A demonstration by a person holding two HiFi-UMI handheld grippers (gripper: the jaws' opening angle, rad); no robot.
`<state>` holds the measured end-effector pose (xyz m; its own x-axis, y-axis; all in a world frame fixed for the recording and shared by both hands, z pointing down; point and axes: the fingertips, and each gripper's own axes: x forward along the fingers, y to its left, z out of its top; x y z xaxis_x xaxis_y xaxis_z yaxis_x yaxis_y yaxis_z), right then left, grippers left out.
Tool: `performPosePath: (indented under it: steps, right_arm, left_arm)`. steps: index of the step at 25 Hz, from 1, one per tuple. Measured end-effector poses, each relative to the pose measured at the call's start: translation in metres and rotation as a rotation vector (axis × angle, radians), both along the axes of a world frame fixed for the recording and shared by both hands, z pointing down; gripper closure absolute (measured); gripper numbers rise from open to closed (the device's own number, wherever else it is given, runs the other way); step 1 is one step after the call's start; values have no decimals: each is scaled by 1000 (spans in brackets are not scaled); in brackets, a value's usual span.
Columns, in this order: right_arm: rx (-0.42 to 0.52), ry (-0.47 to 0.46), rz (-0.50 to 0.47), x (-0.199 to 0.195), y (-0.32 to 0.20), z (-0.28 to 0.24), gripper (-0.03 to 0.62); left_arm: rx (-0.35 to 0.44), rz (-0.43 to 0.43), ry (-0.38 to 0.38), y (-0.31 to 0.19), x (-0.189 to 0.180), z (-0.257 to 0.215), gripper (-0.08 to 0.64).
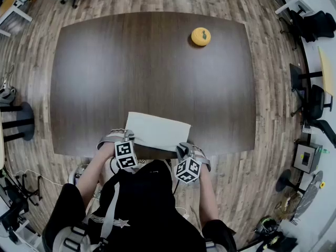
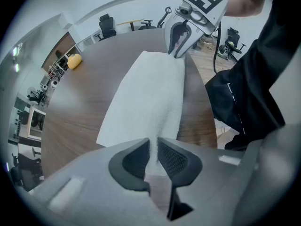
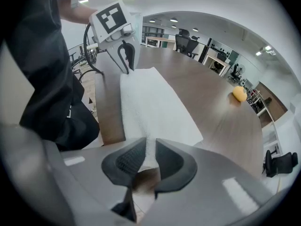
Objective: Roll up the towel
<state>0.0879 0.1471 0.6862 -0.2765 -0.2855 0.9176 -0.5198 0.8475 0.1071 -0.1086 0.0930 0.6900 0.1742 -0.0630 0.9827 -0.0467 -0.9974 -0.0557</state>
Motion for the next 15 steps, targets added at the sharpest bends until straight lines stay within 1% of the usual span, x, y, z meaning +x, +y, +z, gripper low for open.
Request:
performPosePath:
  steps: [6, 9, 11, 15]
  right_arm:
    - [-4, -10, 1, 2, -1, 1, 520]
    - [13, -2, 0, 0, -1, -1, 518]
    - [48, 13, 3, 0, -2, -2, 503]
    - [109, 26, 14, 5, -4, -8, 445]
  left_arm:
    - [4, -9, 2, -2, 2, 1, 492]
    - [22, -27, 13, -2, -1, -1, 481]
    - [35, -36, 20, -2, -2, -3, 474]
    - [56, -61, 39, -5, -2, -11, 401]
